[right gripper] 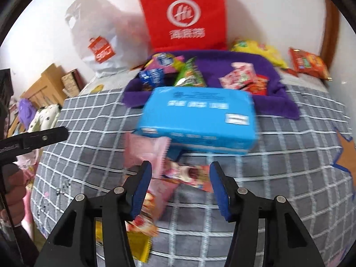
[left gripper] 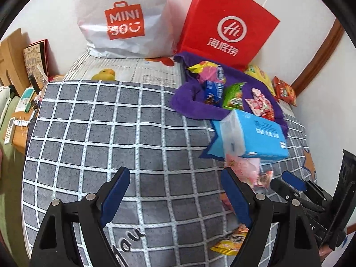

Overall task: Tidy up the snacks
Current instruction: 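Grasp the pink packet with the right tool while the left tool grasps the panda-print bag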

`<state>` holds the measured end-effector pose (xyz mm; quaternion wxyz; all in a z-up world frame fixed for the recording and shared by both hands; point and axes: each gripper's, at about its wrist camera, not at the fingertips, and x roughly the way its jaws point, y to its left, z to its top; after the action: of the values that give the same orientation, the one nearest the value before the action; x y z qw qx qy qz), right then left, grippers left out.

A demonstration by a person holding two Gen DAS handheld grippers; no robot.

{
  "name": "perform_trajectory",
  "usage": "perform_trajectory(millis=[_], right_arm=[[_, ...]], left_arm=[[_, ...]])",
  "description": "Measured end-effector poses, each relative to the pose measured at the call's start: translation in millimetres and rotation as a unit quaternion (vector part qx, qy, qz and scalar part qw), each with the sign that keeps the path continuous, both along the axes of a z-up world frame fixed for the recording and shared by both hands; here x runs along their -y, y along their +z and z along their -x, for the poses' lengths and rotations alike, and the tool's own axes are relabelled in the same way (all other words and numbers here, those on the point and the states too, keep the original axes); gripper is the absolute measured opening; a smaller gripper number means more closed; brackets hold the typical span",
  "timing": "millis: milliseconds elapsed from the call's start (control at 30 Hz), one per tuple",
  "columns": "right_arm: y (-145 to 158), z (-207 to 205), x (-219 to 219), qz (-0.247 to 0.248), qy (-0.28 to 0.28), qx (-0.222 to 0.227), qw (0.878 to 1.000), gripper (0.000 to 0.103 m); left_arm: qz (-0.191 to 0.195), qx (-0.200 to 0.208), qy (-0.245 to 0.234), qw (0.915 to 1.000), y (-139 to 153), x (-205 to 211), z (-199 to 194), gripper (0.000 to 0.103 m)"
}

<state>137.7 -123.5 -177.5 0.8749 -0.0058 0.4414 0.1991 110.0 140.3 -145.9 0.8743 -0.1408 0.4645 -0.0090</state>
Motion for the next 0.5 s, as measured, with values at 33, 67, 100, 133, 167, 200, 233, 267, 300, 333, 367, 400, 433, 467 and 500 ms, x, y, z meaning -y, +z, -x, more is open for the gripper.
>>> perform_trajectory(millis=[33, 67, 100, 133, 167, 200, 233, 267, 300, 333, 367, 400, 433, 467, 500], right_arm=[[-3, -4, -7, -0.003, 0.008, -0.007, 1.000, 0.055], [-5, -6, -12, -0.002, 0.011, -0.010, 1.000, 0.057], [-9, -11, -19, 0.001, 0.013, -0.015, 1.000, 0.057], [-11, -13, -23, 0.002, 0.013, -0.017, 1.000, 0.057], [-14, -17, -27, 0.002, 0.014, -0.022, 1.000, 0.057], [-18, -21, -32, -0.001, 0.015, -0.029, 0.999, 0.057], [-20, -23, -35, -0.003, 0.016, -0.033, 0.999, 0.057], [-23, -26, -39, -0.005, 0.017, -0.040, 0.999, 0.057], [-25, -28, -43, -0.008, 0.020, -0.046, 0.999, 0.057], [-27, -29, -45, -0.011, 0.023, -0.051, 0.998, 0.057], [-29, -30, -48, -0.011, 0.025, -0.052, 0.998, 0.057], [-31, -31, -53, -0.005, 0.026, -0.051, 0.998, 0.057], [-32, -33, -56, 0.000, 0.026, -0.049, 0.998, 0.057], [-34, -34, -59, 0.004, 0.025, -0.048, 0.999, 0.057], [-36, -36, -62, 0.008, 0.022, -0.051, 0.998, 0.054]], left_arm=[[-0.001, -0.002, 0.001, 1.0000, -2, -2, -1, 0.083], [0.000, -0.004, 0.003, 1.0000, -4, -7, -2, 0.083], [0.000, -0.005, 0.005, 1.0000, -6, -10, -3, 0.083], [0.001, -0.007, 0.006, 1.0000, -8, -13, -3, 0.083], [0.002, -0.009, 0.009, 0.9999, -10, -17, -3, 0.083], [0.003, -0.012, 0.012, 0.9999, -12, -22, -3, 0.083], [0.005, -0.014, 0.013, 0.9998, -14, -25, -3, 0.083], [0.005, -0.016, 0.013, 0.9998, -15, -28, -3, 0.083], [0.005, -0.018, 0.015, 0.9997, -17, -32, -2, 0.083], [0.005, -0.018, 0.018, 0.9997, -18, -35, -2, 0.083], [0.007, -0.019, 0.024, 0.9995, -20, -39, -1, 0.083], [0.009, -0.020, 0.026, 0.9994, -21, -41, 0, 0.083], [0.010, -0.022, 0.027, 0.9993, -22, -43, 0, 0.083], [0.011, -0.024, 0.030, 0.9992, -22, -45, 0, 0.083], [0.011, -0.025, 0.032, 0.9991, -23, -46, 2, 0.083]])
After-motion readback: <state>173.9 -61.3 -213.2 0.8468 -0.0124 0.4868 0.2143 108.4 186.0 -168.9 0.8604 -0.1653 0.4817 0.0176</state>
